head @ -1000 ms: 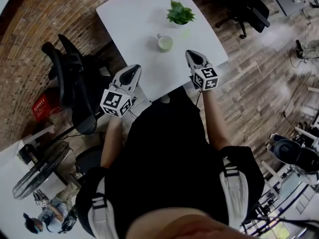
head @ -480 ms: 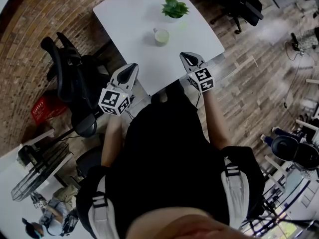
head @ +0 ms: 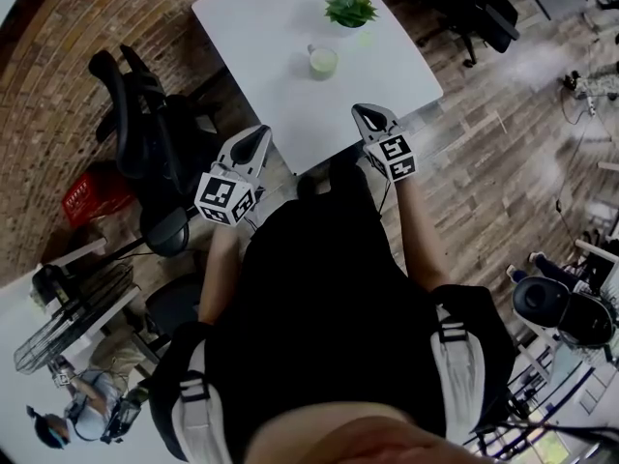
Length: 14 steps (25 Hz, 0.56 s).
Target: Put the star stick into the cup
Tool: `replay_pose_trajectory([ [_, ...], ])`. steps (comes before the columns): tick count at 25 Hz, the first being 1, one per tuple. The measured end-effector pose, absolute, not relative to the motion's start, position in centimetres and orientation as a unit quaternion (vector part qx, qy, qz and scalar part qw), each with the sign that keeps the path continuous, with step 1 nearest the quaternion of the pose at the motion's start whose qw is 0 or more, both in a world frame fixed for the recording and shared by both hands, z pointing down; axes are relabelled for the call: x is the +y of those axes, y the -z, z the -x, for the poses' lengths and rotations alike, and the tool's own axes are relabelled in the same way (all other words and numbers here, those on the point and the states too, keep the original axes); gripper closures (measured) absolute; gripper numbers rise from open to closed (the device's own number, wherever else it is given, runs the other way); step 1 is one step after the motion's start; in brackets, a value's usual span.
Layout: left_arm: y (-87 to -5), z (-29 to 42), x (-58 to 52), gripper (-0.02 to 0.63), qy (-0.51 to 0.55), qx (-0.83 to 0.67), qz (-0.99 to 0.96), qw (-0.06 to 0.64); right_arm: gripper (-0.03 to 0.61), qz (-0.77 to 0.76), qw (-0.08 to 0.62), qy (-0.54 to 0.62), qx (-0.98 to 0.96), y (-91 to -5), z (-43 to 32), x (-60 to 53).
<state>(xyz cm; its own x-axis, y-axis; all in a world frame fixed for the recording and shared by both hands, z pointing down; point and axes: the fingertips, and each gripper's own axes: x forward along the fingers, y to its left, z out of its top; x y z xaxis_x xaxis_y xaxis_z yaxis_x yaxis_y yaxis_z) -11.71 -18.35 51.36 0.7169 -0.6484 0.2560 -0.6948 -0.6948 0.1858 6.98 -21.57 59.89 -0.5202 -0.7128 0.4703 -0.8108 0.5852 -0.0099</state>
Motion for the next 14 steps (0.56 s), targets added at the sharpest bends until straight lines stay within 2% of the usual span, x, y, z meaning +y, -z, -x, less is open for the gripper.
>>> replay_pose_trajectory([
  [14,-50.7,9.4,-18.9,0.584,-0.082,-0.356,-0.922,0.128,0.581,-0.418,0.240,-0.074,-0.873,-58.7,-7.2,-21.6],
])
